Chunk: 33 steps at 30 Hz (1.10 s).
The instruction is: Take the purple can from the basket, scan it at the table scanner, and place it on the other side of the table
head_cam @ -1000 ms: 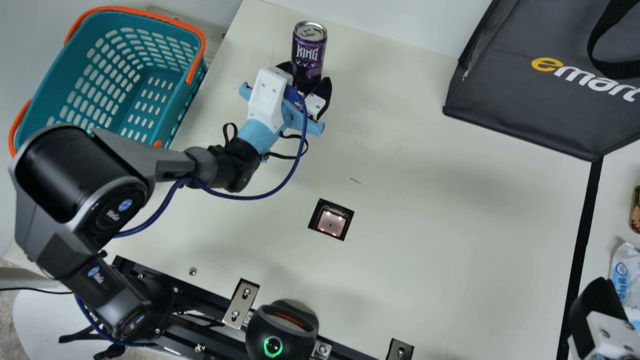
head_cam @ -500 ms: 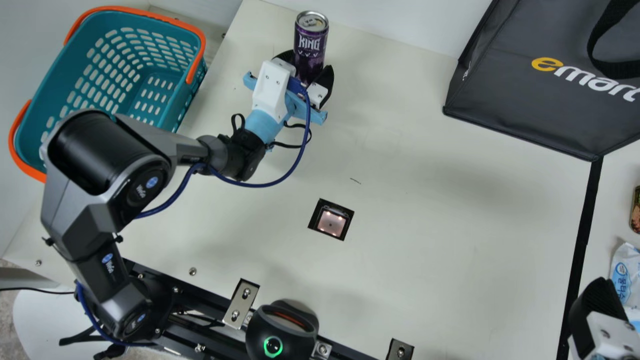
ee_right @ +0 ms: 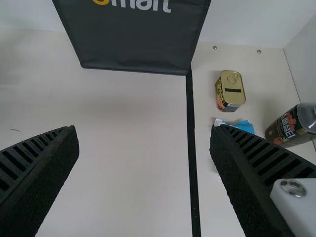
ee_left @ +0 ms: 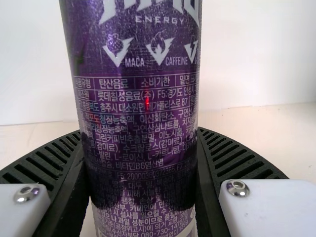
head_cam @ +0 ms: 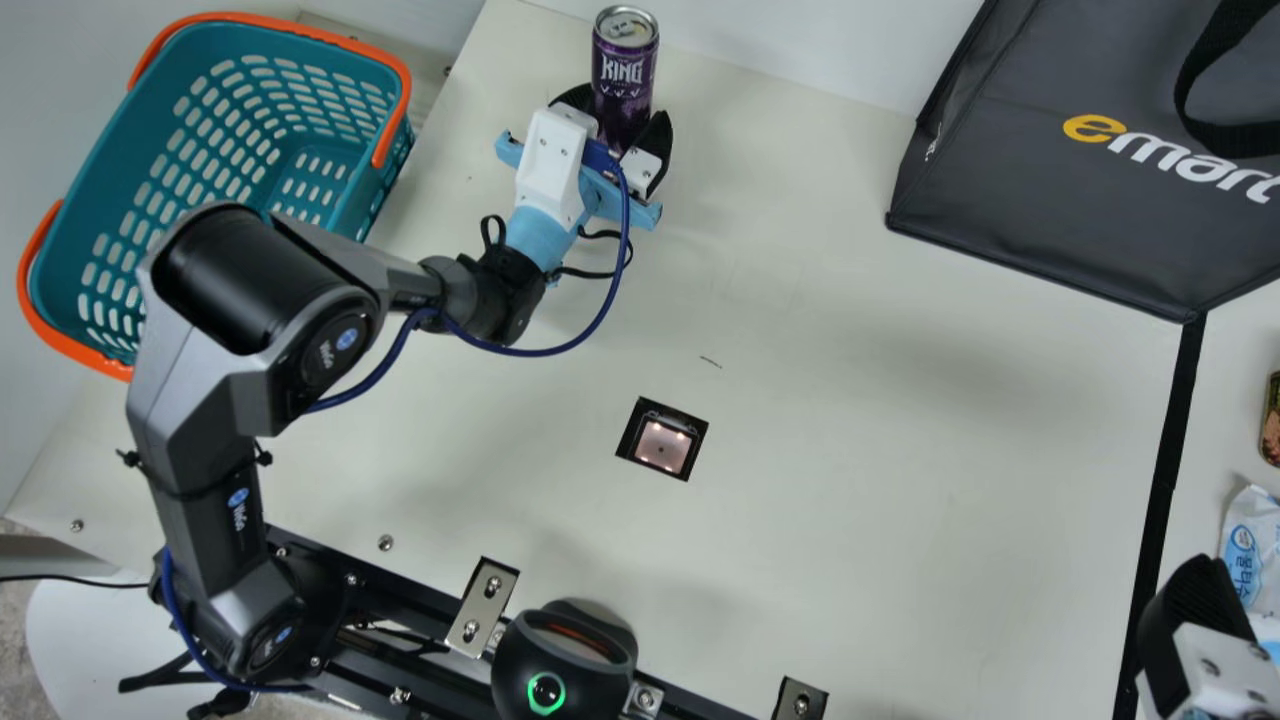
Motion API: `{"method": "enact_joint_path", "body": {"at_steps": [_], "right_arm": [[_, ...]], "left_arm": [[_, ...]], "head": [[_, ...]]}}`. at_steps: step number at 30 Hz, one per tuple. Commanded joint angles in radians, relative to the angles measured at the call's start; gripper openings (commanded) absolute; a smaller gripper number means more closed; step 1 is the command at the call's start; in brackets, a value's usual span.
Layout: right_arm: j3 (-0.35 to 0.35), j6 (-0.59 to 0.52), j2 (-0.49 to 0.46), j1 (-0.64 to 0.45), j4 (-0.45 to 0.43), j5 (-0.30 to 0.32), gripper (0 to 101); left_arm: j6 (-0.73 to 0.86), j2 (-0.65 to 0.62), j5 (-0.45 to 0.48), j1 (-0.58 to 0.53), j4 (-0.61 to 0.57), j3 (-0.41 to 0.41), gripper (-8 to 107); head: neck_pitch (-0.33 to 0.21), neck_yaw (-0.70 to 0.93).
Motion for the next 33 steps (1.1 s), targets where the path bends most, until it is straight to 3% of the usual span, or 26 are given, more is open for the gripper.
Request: {"method": "enact_joint_path", "body": {"at_steps": [1, 7, 33], "right_arm": [[0.0, 0.0, 0.0, 0.0, 0.0, 0.0, 95], [0.0, 0.0, 0.0, 0.0, 0.0, 0.0, 95], [0.0, 0.0, 0.0, 0.0, 0.0, 0.002, 95]], "left_arm": [[-0.001, 0.008, -0.011, -0.003, -0.009, 0.0, -8], [-0.003, 0.028, -0.05, -0.013, -0.029, 0.008, -6], [-0.015, 0.013, -0.084, -0.003, -0.016, 0.042, 80]], "head": [[-0.029, 0.004], [-0.029, 0.004], [-0.029, 0.004]]}}
